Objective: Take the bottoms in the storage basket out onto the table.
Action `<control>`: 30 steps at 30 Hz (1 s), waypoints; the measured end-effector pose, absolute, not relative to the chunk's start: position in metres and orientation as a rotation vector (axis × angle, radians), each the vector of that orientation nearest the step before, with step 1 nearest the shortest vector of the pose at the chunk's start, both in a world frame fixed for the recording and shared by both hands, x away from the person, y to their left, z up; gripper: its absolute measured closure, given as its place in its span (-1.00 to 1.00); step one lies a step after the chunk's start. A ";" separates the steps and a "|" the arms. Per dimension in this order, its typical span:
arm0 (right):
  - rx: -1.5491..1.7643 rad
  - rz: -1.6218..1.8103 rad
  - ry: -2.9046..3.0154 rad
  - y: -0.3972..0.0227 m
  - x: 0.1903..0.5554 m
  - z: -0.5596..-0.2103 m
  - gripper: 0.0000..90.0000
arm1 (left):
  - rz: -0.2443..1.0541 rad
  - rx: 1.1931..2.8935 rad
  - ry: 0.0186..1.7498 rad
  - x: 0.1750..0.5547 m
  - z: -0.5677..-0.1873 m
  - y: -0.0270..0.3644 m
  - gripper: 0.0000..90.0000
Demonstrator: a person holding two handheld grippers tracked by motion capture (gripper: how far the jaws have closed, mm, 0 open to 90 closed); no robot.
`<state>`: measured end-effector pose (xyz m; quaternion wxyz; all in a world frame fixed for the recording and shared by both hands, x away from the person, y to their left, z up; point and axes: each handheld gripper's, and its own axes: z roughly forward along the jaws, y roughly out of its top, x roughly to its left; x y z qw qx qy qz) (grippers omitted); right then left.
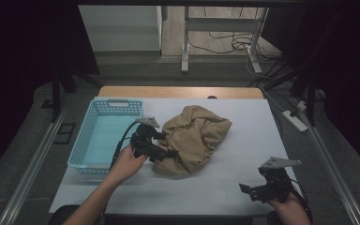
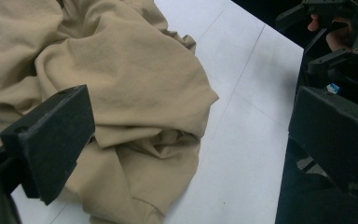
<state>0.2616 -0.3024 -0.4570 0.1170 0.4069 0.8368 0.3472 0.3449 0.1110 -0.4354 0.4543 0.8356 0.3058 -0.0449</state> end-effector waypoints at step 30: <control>1.205 1.007 2.443 -0.302 0.262 -0.457 -0.98 | -0.111 2.025 0.803 0.327 -0.434 0.141 -0.99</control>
